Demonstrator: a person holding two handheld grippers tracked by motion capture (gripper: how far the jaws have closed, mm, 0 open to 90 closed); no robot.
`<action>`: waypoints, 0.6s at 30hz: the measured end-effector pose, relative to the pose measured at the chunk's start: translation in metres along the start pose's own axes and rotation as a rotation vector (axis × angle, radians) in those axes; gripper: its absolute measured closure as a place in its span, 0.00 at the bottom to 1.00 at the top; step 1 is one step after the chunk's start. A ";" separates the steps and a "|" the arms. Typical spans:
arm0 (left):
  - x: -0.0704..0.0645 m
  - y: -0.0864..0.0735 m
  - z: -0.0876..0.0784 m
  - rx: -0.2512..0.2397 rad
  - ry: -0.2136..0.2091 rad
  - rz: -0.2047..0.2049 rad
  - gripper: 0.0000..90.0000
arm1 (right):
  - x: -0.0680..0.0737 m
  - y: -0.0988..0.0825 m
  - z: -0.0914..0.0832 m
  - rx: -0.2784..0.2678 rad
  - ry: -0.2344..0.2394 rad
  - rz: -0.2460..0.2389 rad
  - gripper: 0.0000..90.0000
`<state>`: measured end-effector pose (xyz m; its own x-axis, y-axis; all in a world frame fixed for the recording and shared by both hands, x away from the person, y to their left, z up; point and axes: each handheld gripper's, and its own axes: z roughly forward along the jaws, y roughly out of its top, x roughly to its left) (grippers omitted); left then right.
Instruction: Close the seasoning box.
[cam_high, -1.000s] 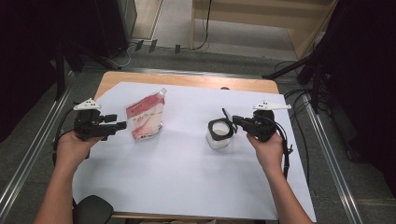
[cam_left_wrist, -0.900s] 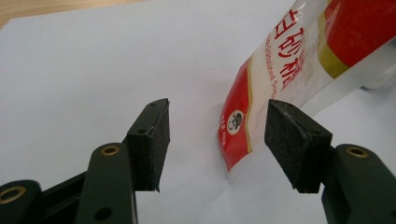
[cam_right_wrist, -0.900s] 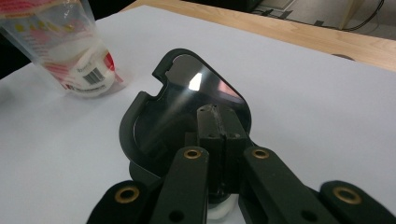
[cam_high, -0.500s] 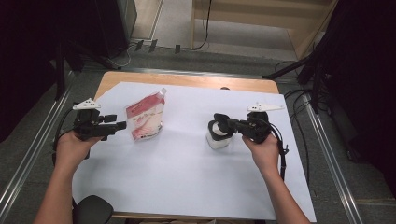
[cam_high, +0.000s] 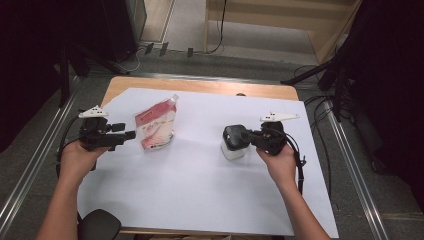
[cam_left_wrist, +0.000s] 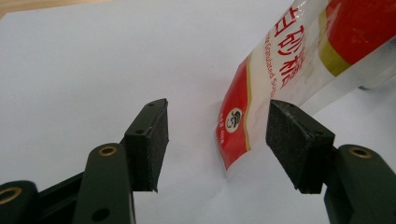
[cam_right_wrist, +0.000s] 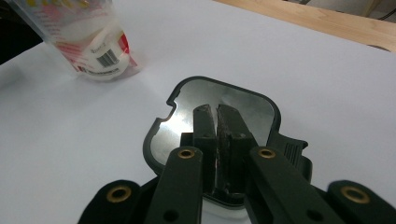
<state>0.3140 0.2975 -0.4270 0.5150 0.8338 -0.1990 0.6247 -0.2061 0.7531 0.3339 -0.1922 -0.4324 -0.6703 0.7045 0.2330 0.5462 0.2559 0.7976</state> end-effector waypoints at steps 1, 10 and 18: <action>0.000 0.000 0.000 -0.001 0.002 -0.001 0.45 | 0.000 0.000 -0.001 0.000 0.000 0.003 0.93; 0.001 0.000 -0.001 0.001 -0.001 -0.002 0.44 | -0.009 0.000 -0.011 -0.031 0.004 0.013 0.77; 0.003 -0.001 0.000 -0.005 0.000 -0.008 0.44 | -0.023 -0.003 -0.025 -0.065 -0.013 0.047 0.70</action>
<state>0.3150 0.2997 -0.4280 0.5100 0.8353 -0.2055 0.6258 -0.1963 0.7549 0.3353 -0.2258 -0.4264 -0.6379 0.7236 0.2637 0.5429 0.1796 0.8204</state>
